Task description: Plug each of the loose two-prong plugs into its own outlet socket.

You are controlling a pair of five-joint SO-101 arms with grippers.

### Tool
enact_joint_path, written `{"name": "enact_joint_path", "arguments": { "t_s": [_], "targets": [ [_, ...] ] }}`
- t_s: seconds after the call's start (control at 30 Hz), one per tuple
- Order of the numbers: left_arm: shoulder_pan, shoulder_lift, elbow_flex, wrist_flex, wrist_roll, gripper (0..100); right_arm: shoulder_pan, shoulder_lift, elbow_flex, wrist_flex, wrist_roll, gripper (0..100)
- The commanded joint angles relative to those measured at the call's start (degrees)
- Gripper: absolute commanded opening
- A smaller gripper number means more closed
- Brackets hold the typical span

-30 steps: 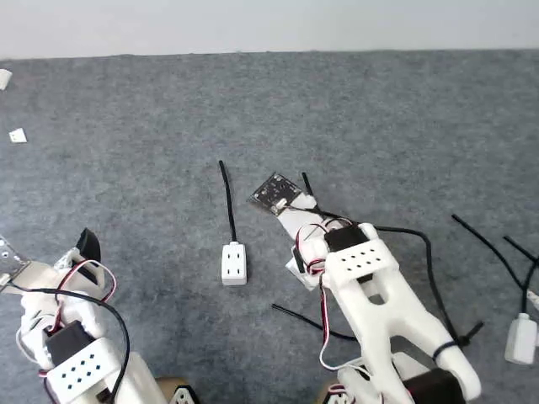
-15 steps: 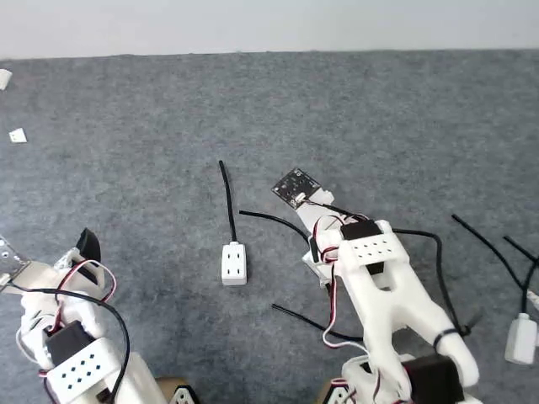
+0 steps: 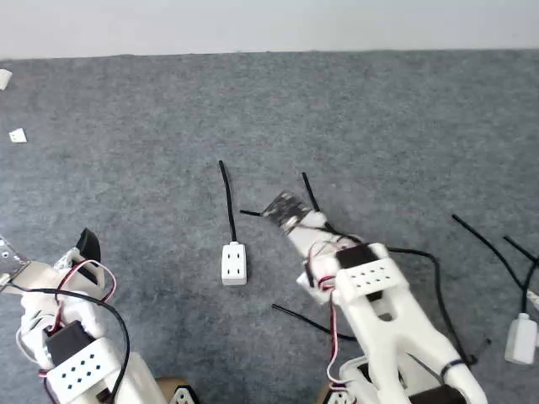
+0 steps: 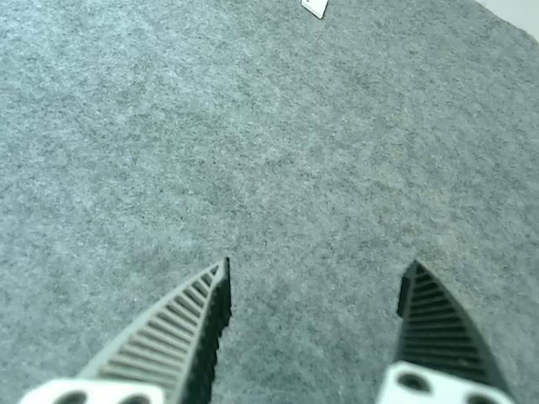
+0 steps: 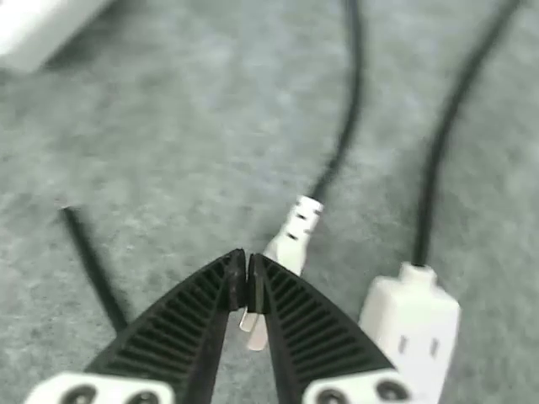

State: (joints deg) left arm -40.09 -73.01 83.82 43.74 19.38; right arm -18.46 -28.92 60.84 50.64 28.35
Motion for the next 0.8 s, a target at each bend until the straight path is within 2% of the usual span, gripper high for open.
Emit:
{"name": "enact_joint_path", "arguments": {
  "t_s": [0.0,0.23,0.57,0.77],
  "targets": [
    [0.4,-0.7,-0.3,-1.4,0.1,30,2.6,-0.8,-1.5,-0.2,-0.3,0.9],
    [0.4,-0.7,-0.3,-1.4,0.1,30,4.9,-0.6,-1.2,-1.8,1.8,0.9],
    [0.4,-0.7,-0.3,-1.4,0.1,30,5.1,7.8,-4.1,-2.7,3.8,0.9],
    [0.4,-0.7,-0.3,-1.4,0.1,30,9.0,8.1,-4.7,-4.3,4.0,0.9]
  ]
}}
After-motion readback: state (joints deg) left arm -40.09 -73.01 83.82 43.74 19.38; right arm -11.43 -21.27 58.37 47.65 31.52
